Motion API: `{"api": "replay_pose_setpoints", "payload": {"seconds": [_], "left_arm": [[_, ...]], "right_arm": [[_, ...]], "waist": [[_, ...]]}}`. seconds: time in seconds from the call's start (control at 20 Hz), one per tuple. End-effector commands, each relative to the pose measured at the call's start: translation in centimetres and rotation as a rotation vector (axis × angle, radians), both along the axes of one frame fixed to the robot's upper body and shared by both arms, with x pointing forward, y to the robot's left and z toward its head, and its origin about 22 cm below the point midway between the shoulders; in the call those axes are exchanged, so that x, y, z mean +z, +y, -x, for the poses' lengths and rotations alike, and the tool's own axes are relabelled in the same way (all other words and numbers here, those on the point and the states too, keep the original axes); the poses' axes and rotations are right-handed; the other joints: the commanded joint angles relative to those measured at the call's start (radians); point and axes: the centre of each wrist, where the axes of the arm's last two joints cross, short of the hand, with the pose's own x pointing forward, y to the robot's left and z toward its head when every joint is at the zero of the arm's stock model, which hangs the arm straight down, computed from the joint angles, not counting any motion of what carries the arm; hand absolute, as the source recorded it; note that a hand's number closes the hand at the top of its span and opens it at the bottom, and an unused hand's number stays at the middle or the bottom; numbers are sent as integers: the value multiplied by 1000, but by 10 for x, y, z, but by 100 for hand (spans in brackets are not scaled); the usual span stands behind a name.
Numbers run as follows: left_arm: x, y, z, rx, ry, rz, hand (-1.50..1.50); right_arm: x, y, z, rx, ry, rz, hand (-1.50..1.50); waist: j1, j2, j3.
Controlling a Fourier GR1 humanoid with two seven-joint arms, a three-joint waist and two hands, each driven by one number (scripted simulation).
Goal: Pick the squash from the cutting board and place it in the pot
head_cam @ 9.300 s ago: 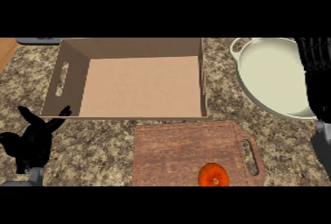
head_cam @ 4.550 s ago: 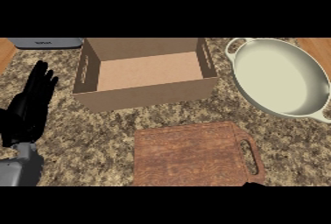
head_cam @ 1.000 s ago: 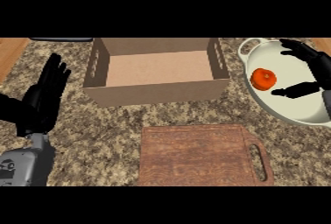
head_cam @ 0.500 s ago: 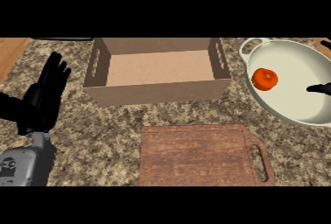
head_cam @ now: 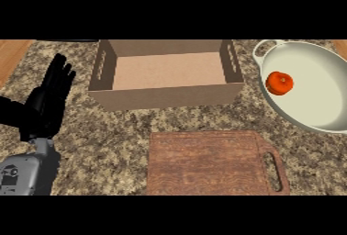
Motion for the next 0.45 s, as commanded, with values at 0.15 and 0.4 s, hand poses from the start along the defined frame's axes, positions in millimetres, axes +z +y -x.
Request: {"api": "replay_pose_setpoints", "payload": {"seconds": [0.15, 0.4], "left_arm": [[2, 4, 2, -5, 6, 7, 0], [4, 3, 0, -19, -8, 3, 0]], "right_arm": [[8, -27, 26, 116, -42, -40, -150], [16, -28, 24, 106, -33, -43, -150]], "waist": [[4, 1, 2], [14, 5, 4]]}}
